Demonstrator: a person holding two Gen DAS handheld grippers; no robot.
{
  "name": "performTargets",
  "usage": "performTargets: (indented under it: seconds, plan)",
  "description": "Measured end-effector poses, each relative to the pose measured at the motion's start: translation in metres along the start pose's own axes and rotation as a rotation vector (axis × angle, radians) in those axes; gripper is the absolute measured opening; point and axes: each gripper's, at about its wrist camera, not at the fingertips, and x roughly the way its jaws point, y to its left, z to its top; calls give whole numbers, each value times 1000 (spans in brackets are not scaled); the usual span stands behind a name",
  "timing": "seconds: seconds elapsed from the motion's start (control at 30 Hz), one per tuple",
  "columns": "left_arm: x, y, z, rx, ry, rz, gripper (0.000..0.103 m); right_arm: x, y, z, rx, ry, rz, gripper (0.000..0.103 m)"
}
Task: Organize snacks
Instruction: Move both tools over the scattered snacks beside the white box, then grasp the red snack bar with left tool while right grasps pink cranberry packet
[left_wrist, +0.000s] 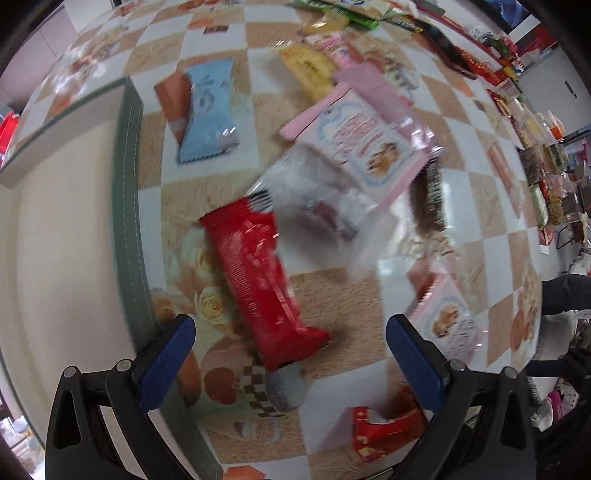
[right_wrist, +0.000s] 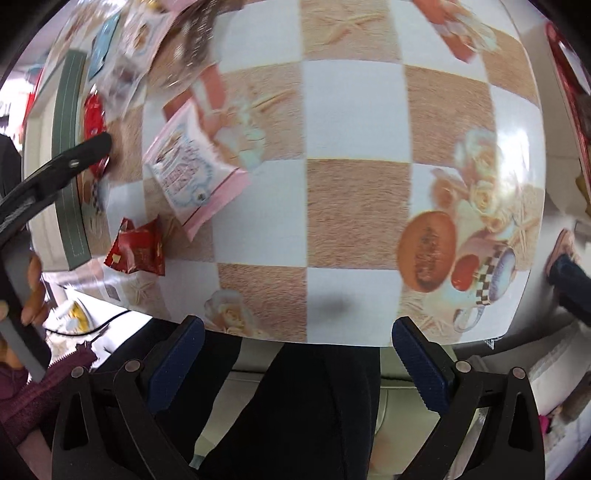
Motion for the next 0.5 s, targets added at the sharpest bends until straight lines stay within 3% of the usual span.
performTargets:
  seconds: [0.13,0.3,0.5]
  plan:
    - [-3,22,-2,-15,-29,38,103,-4,10,0,-27,-2,-27,102]
    - [-13,44,0,-59,-22,10,103,-9,19,15,-57,-22,-59,102]
    - [-18,24,18,-69,6,73,103,-9,45,48,-151,-75,-132,102]
